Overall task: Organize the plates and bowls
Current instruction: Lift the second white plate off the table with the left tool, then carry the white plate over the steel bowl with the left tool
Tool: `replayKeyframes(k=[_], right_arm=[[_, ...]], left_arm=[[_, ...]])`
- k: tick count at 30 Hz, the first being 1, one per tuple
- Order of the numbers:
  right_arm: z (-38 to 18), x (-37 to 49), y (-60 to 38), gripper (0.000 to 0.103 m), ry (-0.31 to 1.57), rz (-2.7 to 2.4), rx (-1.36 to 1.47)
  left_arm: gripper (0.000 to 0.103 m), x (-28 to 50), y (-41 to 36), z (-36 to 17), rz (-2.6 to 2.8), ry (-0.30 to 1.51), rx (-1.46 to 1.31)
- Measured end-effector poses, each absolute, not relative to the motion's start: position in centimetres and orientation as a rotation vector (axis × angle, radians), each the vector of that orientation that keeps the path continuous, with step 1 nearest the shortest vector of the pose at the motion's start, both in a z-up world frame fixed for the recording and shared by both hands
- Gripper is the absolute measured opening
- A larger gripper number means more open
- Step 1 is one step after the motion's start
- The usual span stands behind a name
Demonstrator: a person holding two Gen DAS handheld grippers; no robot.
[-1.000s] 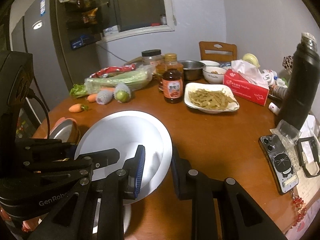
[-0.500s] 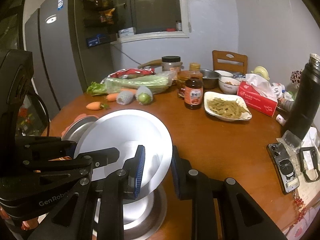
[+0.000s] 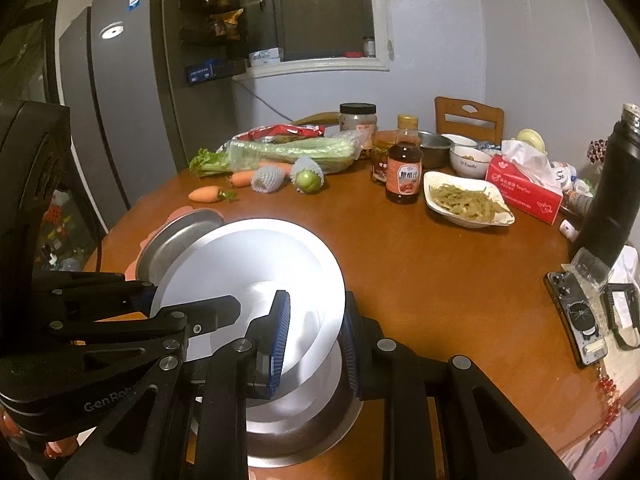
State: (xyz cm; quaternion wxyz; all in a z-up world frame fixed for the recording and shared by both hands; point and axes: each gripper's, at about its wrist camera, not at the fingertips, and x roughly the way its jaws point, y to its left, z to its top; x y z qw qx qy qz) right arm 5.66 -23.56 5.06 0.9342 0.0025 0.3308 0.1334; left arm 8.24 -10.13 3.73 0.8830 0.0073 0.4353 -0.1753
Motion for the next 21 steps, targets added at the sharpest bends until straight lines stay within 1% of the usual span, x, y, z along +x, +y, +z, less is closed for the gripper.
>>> replayKeyframes(k=[21], right_arm=[[3.9,4.6,-23.5,0.027,0.689,0.282,0.001]], left_arm=[[0.021,7.6,-10.3,2.3,-0.338,0.931,0.022]])
